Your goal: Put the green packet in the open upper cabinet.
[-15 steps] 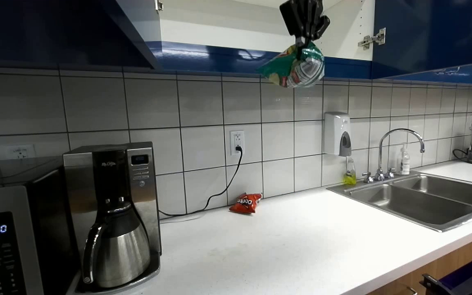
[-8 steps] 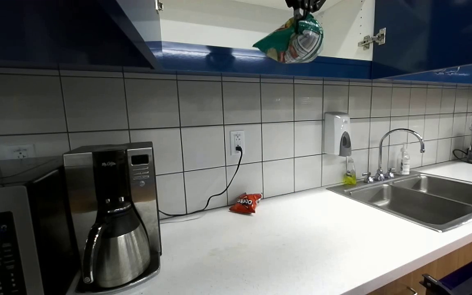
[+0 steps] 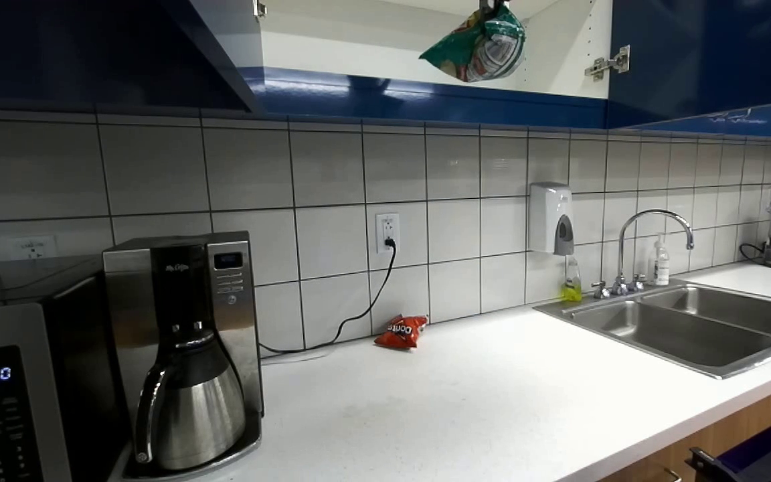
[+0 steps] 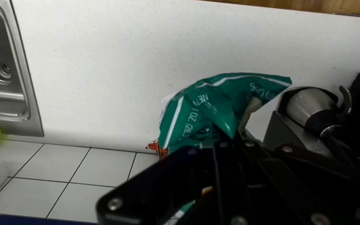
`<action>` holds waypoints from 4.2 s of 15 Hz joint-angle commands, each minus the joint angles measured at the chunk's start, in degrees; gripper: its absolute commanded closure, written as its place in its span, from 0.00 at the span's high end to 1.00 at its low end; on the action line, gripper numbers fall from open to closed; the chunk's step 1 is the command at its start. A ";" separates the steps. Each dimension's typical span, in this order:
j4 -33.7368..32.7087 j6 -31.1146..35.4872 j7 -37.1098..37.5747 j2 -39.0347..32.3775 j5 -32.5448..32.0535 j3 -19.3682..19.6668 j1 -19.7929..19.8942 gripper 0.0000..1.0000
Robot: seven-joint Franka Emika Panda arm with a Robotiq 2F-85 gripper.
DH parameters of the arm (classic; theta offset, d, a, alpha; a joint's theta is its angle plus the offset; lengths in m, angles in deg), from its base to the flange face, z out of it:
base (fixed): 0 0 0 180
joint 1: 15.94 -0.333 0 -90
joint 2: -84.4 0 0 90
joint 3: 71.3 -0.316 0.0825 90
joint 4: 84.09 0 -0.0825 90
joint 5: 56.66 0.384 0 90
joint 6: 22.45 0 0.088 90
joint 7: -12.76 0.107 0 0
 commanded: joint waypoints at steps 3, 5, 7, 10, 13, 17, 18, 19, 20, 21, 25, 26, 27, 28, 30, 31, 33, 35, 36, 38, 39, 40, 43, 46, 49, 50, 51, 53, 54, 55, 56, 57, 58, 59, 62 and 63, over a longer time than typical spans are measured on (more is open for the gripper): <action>-8.89 -1.89 0.22 -5.51 -4.77 -1.71 1.40 0.00; -11.17 -1.78 -0.05 -7.03 -6.19 -1.79 1.30 0.00; -13.07 -1.32 -0.42 -8.34 -7.63 -1.87 1.16 0.00; -16.01 0.01 -1.85 -10.43 -10.50 -1.85 1.04 0.00; -19.54 0.79 -2.88 -12.97 -13.43 -1.73 1.03 0.00; -22.57 2.85 -3.79 -15.92 -16.25 -1.22 0.91 0.00; -23.04 3.48 -4.06 -16.61 -16.65 -1.01 0.91 0.00; -22.85 4.62 -4.36 -16.91 -17.37 -0.39 0.41 0.00; -23.13 5.67 -4.83 -17.50 -17.76 -0.12 0.42 0.00; -23.38 6.47 -5.17 -18.09 -18.25 0.11 0.43 0.00; -23.93 9.95 -5.87 -19.85 -19.02 1.41 0.46 0.00; -24.01 10.79 -6.03 -20.24 -19.04 1.85 0.52 0.00; -23.78 11.82 -6.08 -20.36 -19.37 2.22 0.55 0.00; -23.67 12.78 -6.14 -20.61 -19.43 2.67 0.59 0.00; -23.65 14.20 -6.11 -21.15 -19.75 3.54 0.65 0.00; -23.38 15.23 -6.30 -21.23 -19.94 4.05 0.67 0.00; -23.23 16.35 -6.60 -21.66 -19.71 4.98 0.65 0.00; -22.88 17.69 -6.92 -22.14 -19.55 5.99 0.69 0.00; -22.83 18.16 -7.06 -22.45 -19.45 6.47 0.69 0.00; -22.72 19.42 -7.48 -23.18 -19.28 7.34 0.66 0.00; -22.81 19.78 -7.52 -23.61 -19.22 7.73 0.62 0.00; -22.69 20.37 -7.57 -23.98 -19.23 8.10 0.61 0.00; -22.87 22.01 -8.16 -25.43 -19.03 9.08 0.57 0.00; -23.60 23.56 -8.81 -27.33 -18.87 9.87 0.51 0.00; -24.08 25.40 -9.54 -28.72 -18.61 10.43 0.46 0.00; -24.16 25.93 -9.71 -29.07 -18.52 10.58 0.47 0.00; -24.36 26.27 -9.78 -29.50 -18.44 10.70 0.47 0.00; -24.61 26.96 -9.94 -30.04 -18.21 10.89 0.46 0.00; -24.72 27.08 -10.04 -30.24 -18.14 10.94 0.41 0.00; -24.83 27.14 -10.10 -30.40 -18.06 10.98 0.38 0.00; -24.92 27.01 -10.05 -30.47 -18.15 10.97 0.32 0.26; -24.92 26.97 -10.01 -30.45 -18.21 10.95 0.28 0.27; -24.72 26.93 -9.92 -30.35 -18.19 10.92 0.25 0.34; -24.70 26.80 -9.90 -30.45 -18.25 10.89 0.21 0.41; -24.60 26.53 -9.71 -30.36 -18.61 10.72 -0.04 0.65; -24.66 26.46 -9.55 -30.26 -18.83 10.69 -0.14 0.71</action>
